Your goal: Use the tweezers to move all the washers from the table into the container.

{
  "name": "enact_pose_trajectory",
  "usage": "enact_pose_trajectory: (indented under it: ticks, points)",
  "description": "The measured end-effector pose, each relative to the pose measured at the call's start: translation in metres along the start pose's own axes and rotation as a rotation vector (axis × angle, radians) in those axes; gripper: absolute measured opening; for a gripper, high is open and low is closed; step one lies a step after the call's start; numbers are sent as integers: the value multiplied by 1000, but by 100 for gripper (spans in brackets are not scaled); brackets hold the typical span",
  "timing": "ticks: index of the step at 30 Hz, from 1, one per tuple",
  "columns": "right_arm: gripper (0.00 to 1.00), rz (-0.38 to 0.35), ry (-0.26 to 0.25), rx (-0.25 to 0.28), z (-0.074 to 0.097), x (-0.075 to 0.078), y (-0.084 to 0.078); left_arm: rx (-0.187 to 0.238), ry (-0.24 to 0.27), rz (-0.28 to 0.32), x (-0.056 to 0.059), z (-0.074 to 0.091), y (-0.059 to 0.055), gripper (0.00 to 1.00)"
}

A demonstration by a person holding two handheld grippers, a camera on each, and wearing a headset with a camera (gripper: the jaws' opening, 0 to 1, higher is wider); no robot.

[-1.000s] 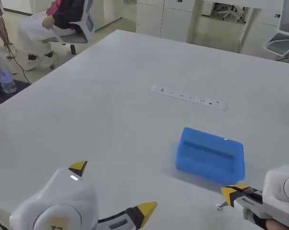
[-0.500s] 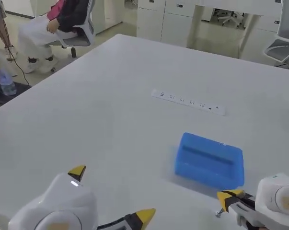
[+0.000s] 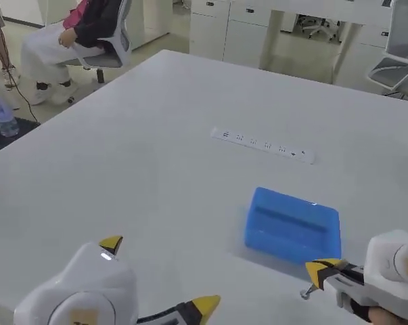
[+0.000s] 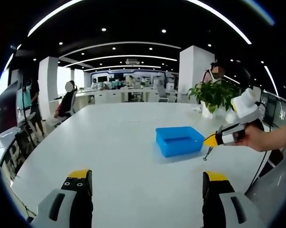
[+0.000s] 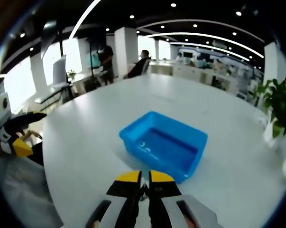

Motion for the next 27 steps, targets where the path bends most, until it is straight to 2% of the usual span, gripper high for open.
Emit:
enact_pose_trajectory:
  ticks: [3,7,14,23,25,27]
  points:
    - [2,25,-7,25,6,4,10,-5,3,-2,0,0,-1,99]
    - [2,31,-9,55,11,10,23,-2,8,4,-1,0,0,99]
    - [2,25,-27,97,13,18,39,-26,8,-3,0,-1,-2,99]
    - [2,25,-51,124,4,25,52,-29,-3,2,1,-1,-3,99]
    - [2,23,-60,125,0,31,54,-30,-3,0,1,-1,-3,99]
    - [2,22,-64,121,-7,32,55,-28,17,-17,0,0,-1,99]
Point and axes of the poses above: the centre of the closed fingertips' face, and the gripper's own axes: z roughly backward along the fingers, x roughly to its right, y roughly out of its top, the point moved 9 cm from there along z, roughly backward along the fingers, and after that the axes turned 5 degrees about -x, right-handed, at the moved point
